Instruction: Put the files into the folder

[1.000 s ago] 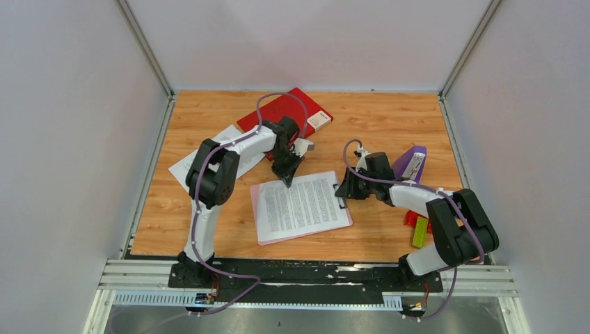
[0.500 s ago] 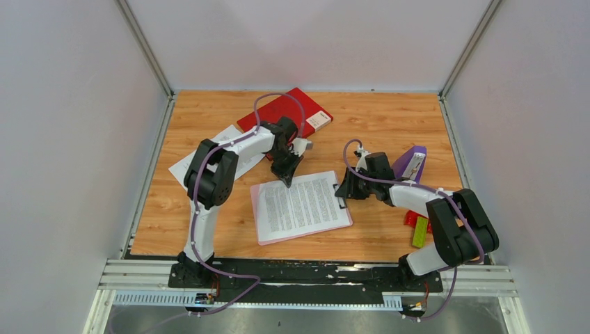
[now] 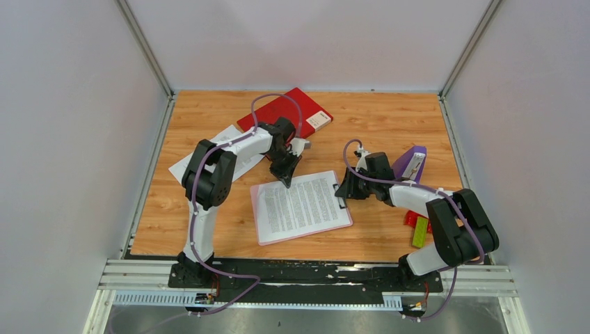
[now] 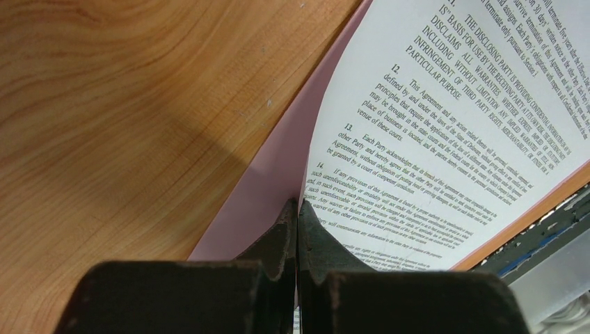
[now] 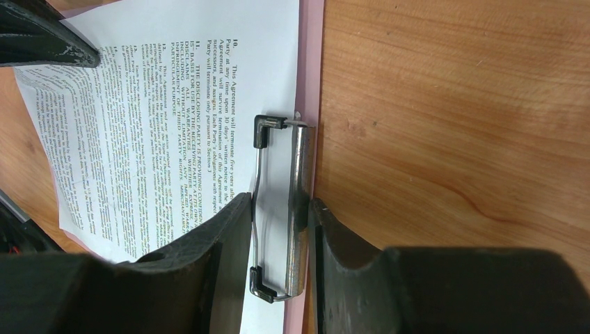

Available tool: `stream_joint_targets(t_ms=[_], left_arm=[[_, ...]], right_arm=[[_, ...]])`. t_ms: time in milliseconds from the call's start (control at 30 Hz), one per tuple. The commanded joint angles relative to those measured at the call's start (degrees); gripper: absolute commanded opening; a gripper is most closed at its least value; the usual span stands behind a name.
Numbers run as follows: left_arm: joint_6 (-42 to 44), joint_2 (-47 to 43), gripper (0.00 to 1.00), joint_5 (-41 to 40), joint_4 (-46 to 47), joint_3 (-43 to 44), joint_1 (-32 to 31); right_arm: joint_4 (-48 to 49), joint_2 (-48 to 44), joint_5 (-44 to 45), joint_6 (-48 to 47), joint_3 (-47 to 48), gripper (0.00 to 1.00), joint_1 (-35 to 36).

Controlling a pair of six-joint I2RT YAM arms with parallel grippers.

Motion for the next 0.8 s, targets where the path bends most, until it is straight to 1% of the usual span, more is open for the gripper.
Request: stream_joint_targets(t_ms=[0,133,200,233,367,500,567,700,767], left_arm=[[0.31,-0.19,0.00,-0.86,1.51,-1.13,-0.06],[0.44,-0.01,0.00,-0.61,1.12,-0.89,-0.15],[0.48,0.04,0.02,-0.52,0.88,-0.90,-0.15],[0.51,0.03,0.05,-0.55,0.74,-0.80,-0.14],[0.58,-0.20,0.27,-1.43,0.31,-0.62,-0.20],[0.69,-1.20,0.42,-1.69,0.07,-0.31,-0.32],[0.77,-1.75,0.45,-1.46,0.19,-0.12,-0.31],[1.35,-2.56,0.49,-2.25,-0.73,0.75,-0.32],[1.97,-2.74,0.53,-3.39,-1.01,1.34,-0.30]], right_arm=[[-3.78,1.39,1.41,0.48,-2.53,0.00,0.14],[-3.74,1.45,1.41,0.51,-2.56,0.00,0.15],[-3.68,1.47,1.39,0.56,-2.57,0.00,0.12],[-3.64,1.47,1.42,0.60,-2.57,0.00,0.14],[-4.07,1.34,1.75,0.55,-2.37,0.00,0.14],[-4.71,0.96,2.20,0.61,-2.03,0.00,0.14],[-5.30,0.89,2.20,0.59,-1.59,0.07,0.14],[-6.23,-0.18,2.05,1.23,-0.81,0.25,0.15],[-6.97,-1.02,1.81,1.36,-0.16,0.32,0.14]])
